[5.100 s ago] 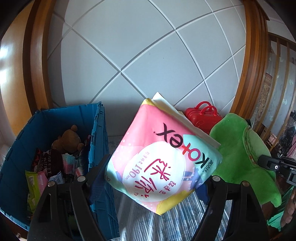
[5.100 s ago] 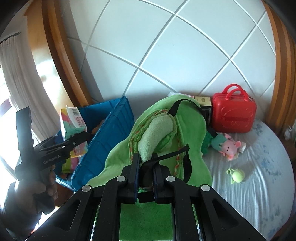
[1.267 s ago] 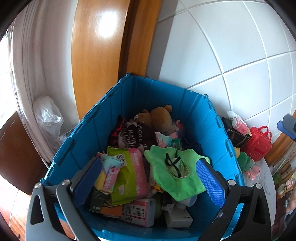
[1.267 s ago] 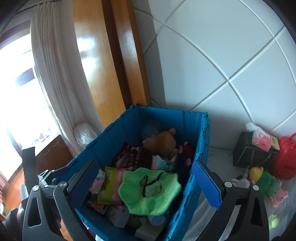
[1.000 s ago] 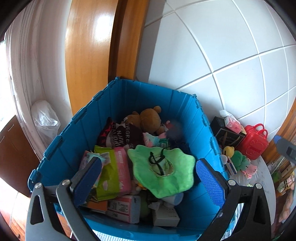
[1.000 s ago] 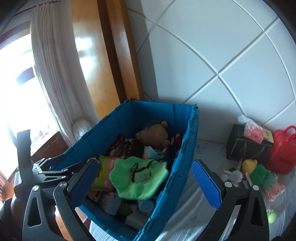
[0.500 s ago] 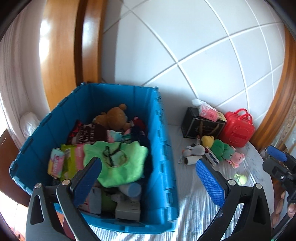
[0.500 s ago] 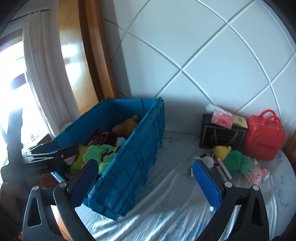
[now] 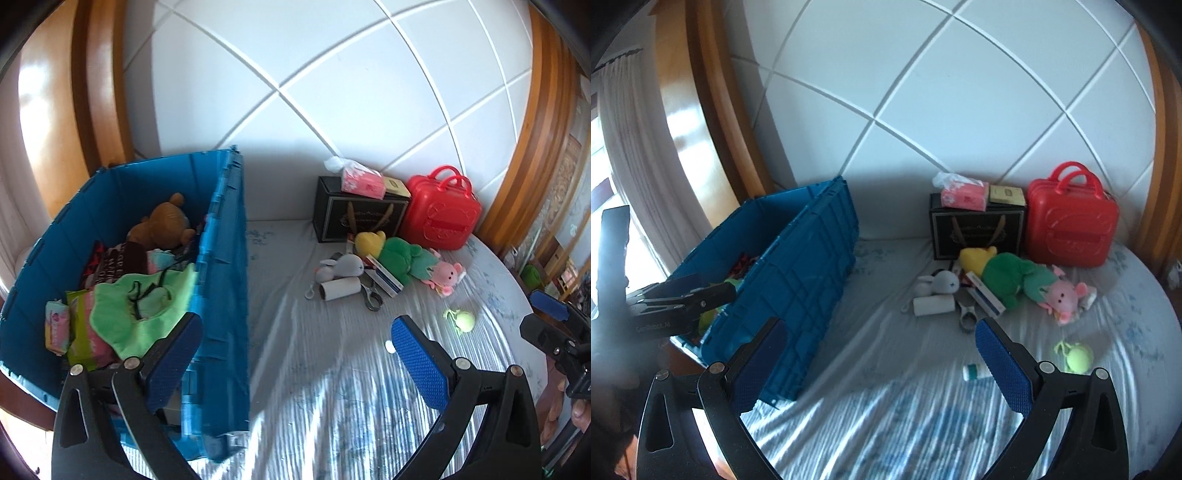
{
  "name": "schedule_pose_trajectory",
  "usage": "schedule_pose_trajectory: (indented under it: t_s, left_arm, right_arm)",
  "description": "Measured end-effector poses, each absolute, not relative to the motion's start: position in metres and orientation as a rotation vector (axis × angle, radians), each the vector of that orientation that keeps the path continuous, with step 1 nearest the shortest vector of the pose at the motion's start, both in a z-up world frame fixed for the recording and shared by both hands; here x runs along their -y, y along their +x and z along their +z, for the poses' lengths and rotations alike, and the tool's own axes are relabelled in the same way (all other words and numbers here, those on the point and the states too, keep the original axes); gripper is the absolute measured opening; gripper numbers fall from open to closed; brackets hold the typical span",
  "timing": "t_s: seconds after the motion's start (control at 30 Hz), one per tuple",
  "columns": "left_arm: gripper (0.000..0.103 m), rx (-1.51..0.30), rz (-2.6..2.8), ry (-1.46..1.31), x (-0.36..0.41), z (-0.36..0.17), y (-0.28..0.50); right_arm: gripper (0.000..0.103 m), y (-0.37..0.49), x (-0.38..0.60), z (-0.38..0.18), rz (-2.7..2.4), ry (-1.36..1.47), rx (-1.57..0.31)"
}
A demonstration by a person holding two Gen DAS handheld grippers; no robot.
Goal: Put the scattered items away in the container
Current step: 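Withdraw both grippers from the crate back toward the bed, then grasp the white medicine bottle with the left gripper while the right grasps the green one-eyed plush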
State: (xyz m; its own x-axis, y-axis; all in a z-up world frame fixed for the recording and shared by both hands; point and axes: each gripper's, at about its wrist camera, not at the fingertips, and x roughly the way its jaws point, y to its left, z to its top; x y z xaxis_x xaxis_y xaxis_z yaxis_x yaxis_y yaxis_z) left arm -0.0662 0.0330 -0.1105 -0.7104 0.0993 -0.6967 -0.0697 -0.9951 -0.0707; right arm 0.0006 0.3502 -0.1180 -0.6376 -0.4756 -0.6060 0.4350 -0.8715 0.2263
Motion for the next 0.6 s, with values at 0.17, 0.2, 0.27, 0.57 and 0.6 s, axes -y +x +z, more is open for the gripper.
schedule_pose_trajectory:
  t_s: [0.17, 0.2, 0.27, 0.57, 0.6]
  left_arm:
    - [0.103, -0.021, 2.747, -1.172, -0.082, -0.136, -0.076]
    - [0.103, -0.045, 2.73, -1.172, -0.091, -0.141, -0.077]
    - [0.103, -0.095, 2.689, -1.167, -0.114, -0.154, -0.08]
    - [0.103, -0.234, 2.514, -1.22, -0.195, -0.216, -0.107]
    - [0.103, -0.24, 2.501, -1.231, -0.201, -0.224, -0.111]
  right_arm:
    - [0.103, -0.01, -0.407, -0.141, -2.517, 1.008, 0.121]
    - [0.103, -0.011, -0.418, -0.146, -2.529, 1.021, 0.119]
    - [0.103, -0.015, -0.44, -0.156, -2.55, 1.047, 0.112]
    - [0.103, -0.043, -0.524, -0.224, -2.569, 1.219, 0.162]
    - [0.103, -0.047, -0.532, -0.235, -2.572, 1.249, 0.163]
